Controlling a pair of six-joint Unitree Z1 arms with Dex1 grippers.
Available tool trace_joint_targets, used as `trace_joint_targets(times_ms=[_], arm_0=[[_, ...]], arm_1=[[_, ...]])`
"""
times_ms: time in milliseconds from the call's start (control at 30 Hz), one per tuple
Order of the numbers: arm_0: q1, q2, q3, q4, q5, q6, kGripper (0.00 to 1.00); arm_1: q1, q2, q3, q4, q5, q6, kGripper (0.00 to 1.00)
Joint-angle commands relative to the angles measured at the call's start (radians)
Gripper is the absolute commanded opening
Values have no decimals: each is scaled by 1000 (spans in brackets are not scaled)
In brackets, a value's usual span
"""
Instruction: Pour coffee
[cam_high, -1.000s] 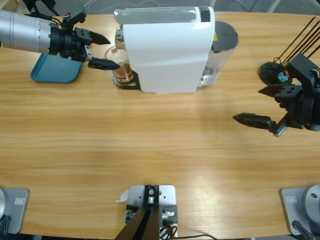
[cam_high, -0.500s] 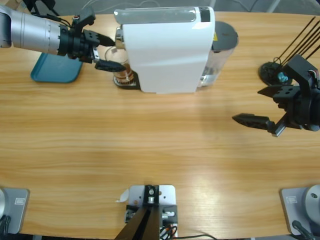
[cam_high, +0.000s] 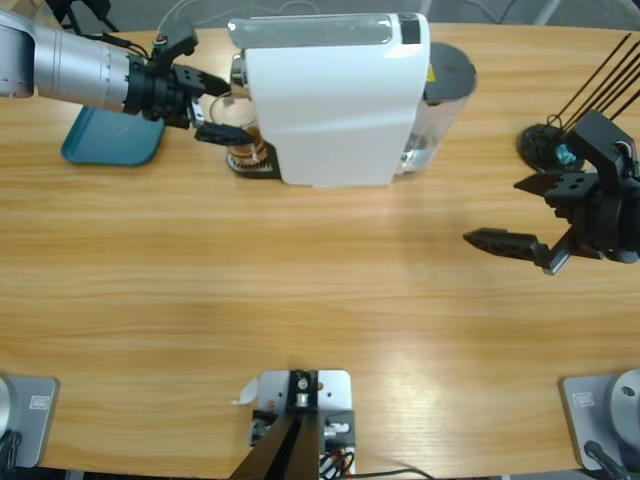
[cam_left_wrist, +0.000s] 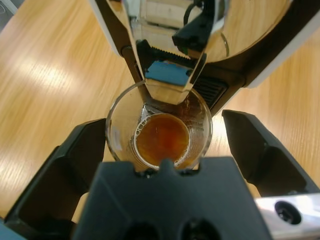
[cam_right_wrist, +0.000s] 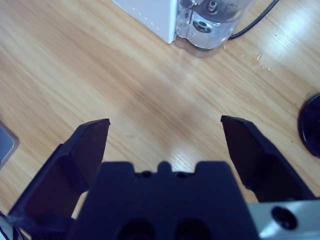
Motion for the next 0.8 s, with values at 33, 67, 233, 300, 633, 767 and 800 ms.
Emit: trace_joint_targets(times_ms=[33, 67, 233, 300, 633, 767, 800], arm_0=[[3, 68, -21, -18, -43, 4, 596], [5, 71, -21, -22, -56, 5, 497], [21, 111, -17, -70, -223, 31, 0], [30, 113, -19, -72, -226, 28, 0], [31, 112, -18, -71, -217, 28, 0], [41, 97, 11, -70, -207, 28, 0], [44, 94, 17, -70, -209, 28, 0]], arm_1=[[8, 31, 1, 8, 17, 12, 1000], [8, 31, 0, 8, 18, 12, 1000], [8, 21, -2, 13, 19, 12, 1000], [8, 16, -2, 15, 19, 12, 1000], [8, 21, -1, 12, 19, 12, 1000], [8, 26, -1, 10, 19, 12, 1000], [8, 28, -1, 9, 19, 12, 1000]])
